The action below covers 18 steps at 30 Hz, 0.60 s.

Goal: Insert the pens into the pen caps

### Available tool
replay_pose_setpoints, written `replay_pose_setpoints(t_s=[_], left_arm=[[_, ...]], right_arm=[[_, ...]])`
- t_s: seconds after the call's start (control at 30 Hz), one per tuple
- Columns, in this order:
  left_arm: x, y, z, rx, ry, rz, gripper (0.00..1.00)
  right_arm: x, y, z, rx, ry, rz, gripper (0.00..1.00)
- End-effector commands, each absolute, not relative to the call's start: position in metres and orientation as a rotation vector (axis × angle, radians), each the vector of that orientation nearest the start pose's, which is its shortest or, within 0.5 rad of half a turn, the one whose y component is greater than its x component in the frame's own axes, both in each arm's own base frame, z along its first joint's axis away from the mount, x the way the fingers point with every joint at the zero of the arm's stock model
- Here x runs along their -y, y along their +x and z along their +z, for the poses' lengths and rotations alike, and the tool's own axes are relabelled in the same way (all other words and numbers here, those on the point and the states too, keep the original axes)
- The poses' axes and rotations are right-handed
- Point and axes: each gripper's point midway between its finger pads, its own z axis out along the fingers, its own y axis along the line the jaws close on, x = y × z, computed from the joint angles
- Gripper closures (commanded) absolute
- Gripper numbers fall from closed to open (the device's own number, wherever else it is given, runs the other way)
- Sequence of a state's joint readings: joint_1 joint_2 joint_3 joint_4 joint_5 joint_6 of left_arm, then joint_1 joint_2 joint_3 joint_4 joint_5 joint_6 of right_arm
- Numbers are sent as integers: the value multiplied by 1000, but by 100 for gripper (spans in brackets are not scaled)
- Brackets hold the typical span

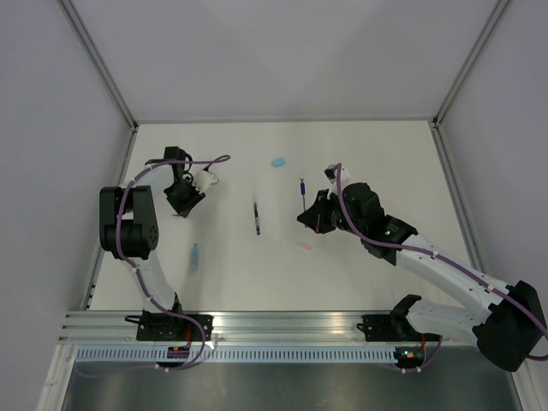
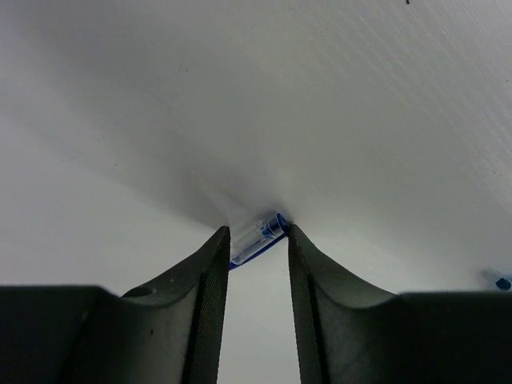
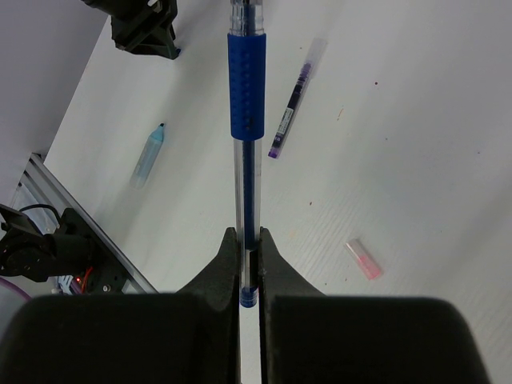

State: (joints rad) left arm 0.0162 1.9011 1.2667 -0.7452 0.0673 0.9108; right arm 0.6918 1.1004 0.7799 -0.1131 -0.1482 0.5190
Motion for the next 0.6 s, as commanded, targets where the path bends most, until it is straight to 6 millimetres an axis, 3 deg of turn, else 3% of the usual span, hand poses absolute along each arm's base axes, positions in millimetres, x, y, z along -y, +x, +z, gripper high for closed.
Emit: replay_pose_setpoints(t_s=[0.0,0.23,0.57], left_arm=[[-18,368,18,-2615,1293,-32,61],[-14,370,24,-2611,1267,-53,64],[12,382,44,-2546,1190,-224,64]], right_arm=[[-263,249,203,-2060,-287,892,100],[-263,248,205,-2054,-287,898,100],[-263,247,210,-2040,-289,907,100]])
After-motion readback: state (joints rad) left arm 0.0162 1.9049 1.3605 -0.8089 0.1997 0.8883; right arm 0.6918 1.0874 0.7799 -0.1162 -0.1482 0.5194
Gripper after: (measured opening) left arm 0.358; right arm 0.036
